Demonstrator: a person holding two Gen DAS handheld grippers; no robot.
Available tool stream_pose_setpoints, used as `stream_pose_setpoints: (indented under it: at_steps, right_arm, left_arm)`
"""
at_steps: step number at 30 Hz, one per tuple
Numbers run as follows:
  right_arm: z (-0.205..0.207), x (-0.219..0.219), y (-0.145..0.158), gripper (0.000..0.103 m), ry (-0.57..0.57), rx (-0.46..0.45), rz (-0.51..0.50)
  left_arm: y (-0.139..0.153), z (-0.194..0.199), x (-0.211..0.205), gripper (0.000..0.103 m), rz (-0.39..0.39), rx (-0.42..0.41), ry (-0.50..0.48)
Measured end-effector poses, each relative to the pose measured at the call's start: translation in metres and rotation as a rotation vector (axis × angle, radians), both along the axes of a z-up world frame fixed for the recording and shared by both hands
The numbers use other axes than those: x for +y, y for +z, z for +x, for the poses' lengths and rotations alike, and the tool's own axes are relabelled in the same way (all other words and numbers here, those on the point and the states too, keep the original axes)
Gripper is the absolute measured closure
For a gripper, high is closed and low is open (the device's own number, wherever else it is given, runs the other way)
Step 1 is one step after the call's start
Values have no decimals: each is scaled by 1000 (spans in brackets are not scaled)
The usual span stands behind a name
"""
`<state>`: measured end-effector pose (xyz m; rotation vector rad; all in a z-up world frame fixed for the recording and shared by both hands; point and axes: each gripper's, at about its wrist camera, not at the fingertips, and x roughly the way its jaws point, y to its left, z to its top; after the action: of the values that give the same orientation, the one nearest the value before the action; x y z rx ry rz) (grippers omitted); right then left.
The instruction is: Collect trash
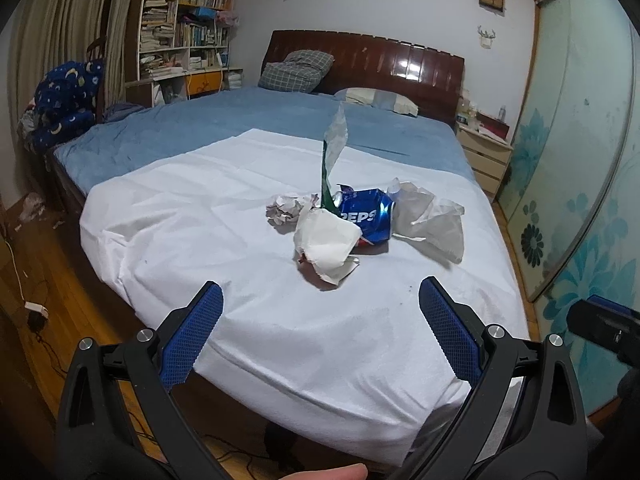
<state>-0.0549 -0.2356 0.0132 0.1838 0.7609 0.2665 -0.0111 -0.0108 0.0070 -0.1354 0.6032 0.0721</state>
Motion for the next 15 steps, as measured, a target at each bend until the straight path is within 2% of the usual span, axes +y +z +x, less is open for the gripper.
stream_pose_setpoints:
  at_steps: [3,6,8,13,15]
  right_arm:
    - [2,-2,-3,7,17,13,7]
    - [7,2,-5,7,24,51,-46]
    - [8,1,-5,7,28,55,-46]
    - [11,-4,4,7,35,-7,-100]
    - [16,-8,9,11,50,-57,-127]
  left_arm:
    - [1,-2,5,6,-4,-2,11]
    - [1,-2,10,6,-11,-8,30]
    - [1,-1,10,6,-17,-7,33]
    - [-4,5,9,6,-38,24,27]
    - [-5,7,10,6,-60,26,19]
